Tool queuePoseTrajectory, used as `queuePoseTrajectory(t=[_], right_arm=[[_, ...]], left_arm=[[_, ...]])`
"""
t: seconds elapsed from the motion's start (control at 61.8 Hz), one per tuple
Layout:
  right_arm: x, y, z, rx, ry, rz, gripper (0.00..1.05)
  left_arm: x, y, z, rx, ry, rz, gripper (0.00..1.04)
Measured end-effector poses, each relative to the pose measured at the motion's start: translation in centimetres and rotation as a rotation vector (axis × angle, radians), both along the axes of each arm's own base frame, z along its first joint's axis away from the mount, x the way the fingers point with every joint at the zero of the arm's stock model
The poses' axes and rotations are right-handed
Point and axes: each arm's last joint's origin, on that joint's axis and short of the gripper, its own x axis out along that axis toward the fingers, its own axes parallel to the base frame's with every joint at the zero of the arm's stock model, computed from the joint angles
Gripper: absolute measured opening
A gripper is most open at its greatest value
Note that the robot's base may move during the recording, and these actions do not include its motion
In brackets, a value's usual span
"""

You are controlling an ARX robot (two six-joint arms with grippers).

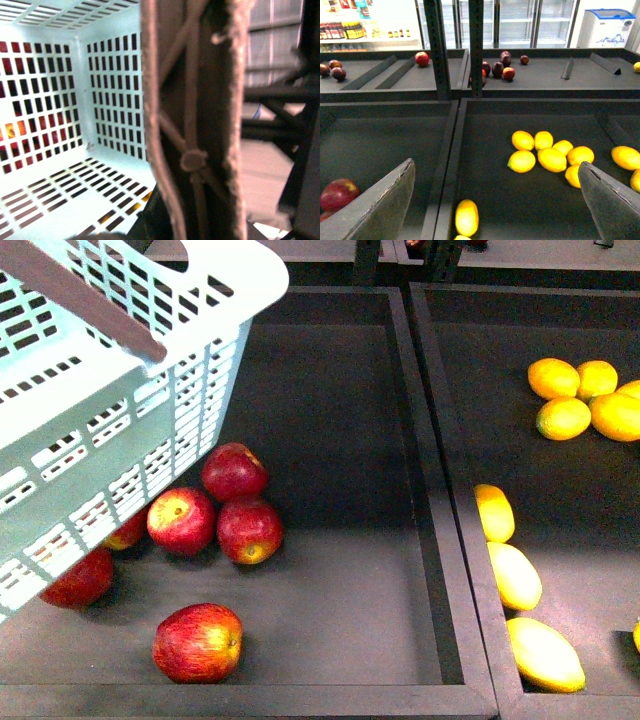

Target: Pick lemon and mango into basket

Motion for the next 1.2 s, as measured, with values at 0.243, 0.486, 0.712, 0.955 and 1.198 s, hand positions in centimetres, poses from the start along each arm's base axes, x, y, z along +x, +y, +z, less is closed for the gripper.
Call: queuePoseTrajectory(t=[0.243,0.486,0.712,0.955,1.198], right_arm=[[0.0,0.0,0.0,0.000,0.000,-0.003,0.96],[0.0,0.0,0.0,0.000,0.000,-0.003,0.96],[0.0,0.0,0.0,0.000,0.000,-0.003,0.96],[0.0,0.0,0.0,0.000,0.000,-0.003,0.96],[0.0,0.0,0.0,0.000,0.000,-0.003,0.96]], left_arm=[[4.8,-5.6,0.5,0.021,-0.032,-0.221,0.04],[6.6,-12.8,-0.5,0.004,0.053,-0.442,0.04],[4.3,-18.6,0.7,-0.003,0.062,-0.637,0.04],[3.0,-20.2,0.6,-0.010,0.071,-0.727,0.04],[3.2,-19.9,0.7,0.006,0.063,-0.701,0.04]])
